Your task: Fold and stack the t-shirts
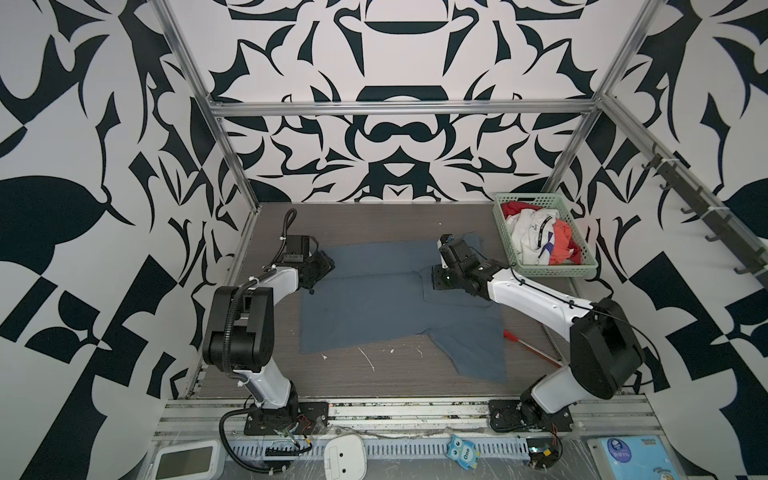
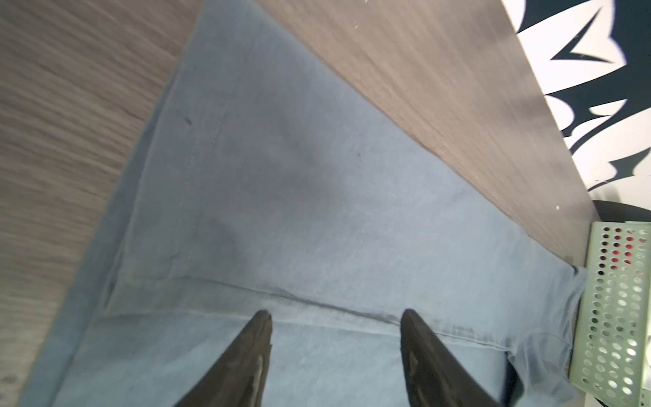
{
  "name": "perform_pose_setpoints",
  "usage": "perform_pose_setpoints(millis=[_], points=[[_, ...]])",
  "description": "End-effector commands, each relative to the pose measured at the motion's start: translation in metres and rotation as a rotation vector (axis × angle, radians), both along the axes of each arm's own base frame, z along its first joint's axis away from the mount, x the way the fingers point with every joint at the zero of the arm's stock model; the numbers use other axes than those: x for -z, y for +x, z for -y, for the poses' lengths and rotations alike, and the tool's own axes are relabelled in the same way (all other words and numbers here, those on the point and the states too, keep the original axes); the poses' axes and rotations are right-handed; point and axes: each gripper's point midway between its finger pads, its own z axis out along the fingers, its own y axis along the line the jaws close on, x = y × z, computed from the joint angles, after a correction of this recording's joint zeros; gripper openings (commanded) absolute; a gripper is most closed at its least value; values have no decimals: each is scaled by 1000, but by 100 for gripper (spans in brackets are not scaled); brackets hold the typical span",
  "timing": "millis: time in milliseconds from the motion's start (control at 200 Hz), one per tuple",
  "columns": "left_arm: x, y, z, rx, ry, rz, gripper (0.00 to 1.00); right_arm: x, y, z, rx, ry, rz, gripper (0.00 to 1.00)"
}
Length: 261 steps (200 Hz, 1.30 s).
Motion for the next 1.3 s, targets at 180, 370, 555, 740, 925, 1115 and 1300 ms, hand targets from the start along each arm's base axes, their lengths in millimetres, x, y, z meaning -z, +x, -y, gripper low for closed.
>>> perform_pose_setpoints(millis=[180,370,555,740,925,1115,1300], points=[[-10,-30,-4,13,29,-28,64,31,-15,42,101,-169,-72,31],[-20,-95,-27,-52,123,-117,82,10,-54,103,240,-99,-91,50],[-17,-166,-32,-122,88,-243,84,-11,-116,140,318,-106,-173,71],[7,-242,-40,-215,75,-417,84,19,-180,139,372,29,-332,71],[22,-273,-34,-261,81,-530,84,34,-196,139,444,100,-360,70],[32,-290,-49,-363,156,-578,82,60,-209,154,589,67,-417,66],[42,-268,-45,-351,139,-513,77,63,-209,164,646,73,-360,72]])
